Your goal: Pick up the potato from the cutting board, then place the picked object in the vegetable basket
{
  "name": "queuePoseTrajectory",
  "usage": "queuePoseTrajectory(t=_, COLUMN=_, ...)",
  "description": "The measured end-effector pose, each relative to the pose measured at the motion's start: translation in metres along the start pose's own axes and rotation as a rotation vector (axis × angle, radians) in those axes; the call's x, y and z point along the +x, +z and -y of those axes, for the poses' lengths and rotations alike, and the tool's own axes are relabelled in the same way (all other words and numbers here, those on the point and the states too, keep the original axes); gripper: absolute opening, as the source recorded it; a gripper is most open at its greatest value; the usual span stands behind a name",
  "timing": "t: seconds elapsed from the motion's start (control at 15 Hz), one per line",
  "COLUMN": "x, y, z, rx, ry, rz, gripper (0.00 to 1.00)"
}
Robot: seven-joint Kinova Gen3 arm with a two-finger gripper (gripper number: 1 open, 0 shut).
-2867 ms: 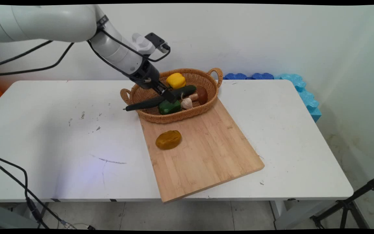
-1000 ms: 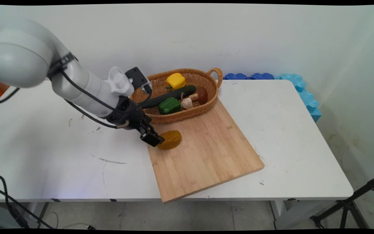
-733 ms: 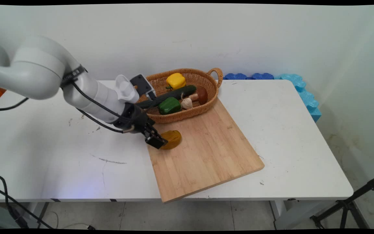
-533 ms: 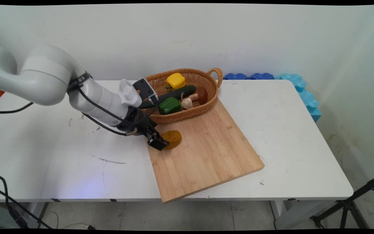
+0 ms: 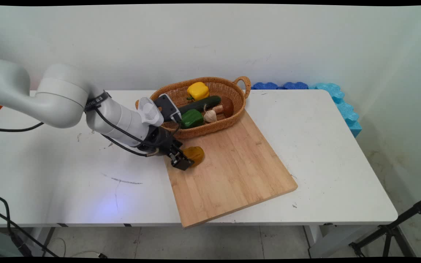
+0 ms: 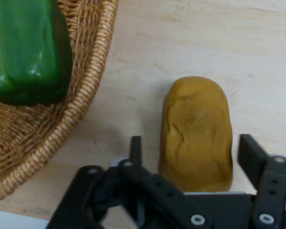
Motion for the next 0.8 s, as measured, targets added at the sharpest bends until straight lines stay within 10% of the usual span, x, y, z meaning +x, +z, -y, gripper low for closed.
queuePoseTrajectory(t=0.8, x=0.037, y=-0.019, z=0.004, rx=-0.027, ry=-0.008, rz=-0.058, gripper=0.00)
